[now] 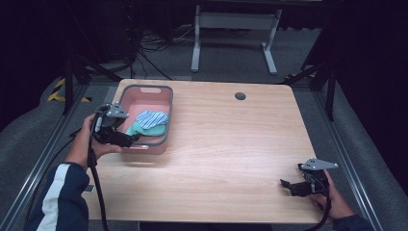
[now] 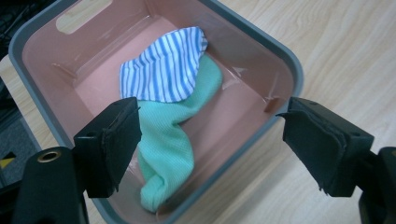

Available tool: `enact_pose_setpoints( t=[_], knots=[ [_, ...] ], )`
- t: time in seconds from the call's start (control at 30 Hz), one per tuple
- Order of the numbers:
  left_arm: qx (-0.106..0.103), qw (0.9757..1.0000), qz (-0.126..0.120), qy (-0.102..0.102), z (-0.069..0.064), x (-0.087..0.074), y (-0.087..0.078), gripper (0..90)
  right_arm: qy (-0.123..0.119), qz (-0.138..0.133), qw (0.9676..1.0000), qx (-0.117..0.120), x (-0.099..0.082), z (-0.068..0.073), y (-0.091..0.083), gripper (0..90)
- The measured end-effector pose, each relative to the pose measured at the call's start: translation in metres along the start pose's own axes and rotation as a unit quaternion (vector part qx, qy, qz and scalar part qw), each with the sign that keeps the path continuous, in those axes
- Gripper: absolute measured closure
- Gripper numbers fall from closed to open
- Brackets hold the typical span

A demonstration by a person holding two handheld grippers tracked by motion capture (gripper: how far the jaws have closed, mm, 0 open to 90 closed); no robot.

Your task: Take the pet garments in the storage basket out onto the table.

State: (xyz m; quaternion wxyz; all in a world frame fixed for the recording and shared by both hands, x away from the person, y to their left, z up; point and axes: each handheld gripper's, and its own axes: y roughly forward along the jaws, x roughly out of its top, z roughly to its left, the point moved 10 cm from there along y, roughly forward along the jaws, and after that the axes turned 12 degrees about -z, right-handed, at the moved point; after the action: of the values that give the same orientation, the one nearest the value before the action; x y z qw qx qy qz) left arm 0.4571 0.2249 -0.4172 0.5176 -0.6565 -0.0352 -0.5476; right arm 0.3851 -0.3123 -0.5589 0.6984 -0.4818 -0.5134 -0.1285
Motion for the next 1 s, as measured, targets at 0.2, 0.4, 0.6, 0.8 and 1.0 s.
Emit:
enact_pose_setpoints(
  t=[0.2, 0.4, 0.6, 0.8, 1.0],
  knots=[
    [0.001, 0.9996, 0.028, -0.001, 0.006, 0.002, 0.022, 19.6, 0.000, 0.000, 1.0000, 0.000, 0.000, 0.000, 0.000, 0.2],
    [0.001, 0.9982, 0.056, -0.023, 0.013, 0.005, 0.045, 20.4, 0.000, 0.000, 1.0000, 0.000, 0.000, 0.000, 0.000, 0.2],
    [0.005, 0.9941, 0.102, -0.038, 0.021, -0.003, 0.072, 20.6, 0.000, 0.000, 1.0000, 0.000, 0.000, 0.000, 0.000, 0.2],
    [0.011, 0.9883, 0.141, -0.055, 0.031, -0.011, 0.089, 20.6, 0.000, 0.000, 1.0000, 0.000, 0.000, 0.000, 0.000, 0.2],
    [0.008, 0.9810, 0.183, -0.065, 0.036, -0.021, 0.105, 20.5, 0.000, 0.000, 1.0000, 0.000, 0.000, 0.000, 0.000, 0.2]
  ],
)
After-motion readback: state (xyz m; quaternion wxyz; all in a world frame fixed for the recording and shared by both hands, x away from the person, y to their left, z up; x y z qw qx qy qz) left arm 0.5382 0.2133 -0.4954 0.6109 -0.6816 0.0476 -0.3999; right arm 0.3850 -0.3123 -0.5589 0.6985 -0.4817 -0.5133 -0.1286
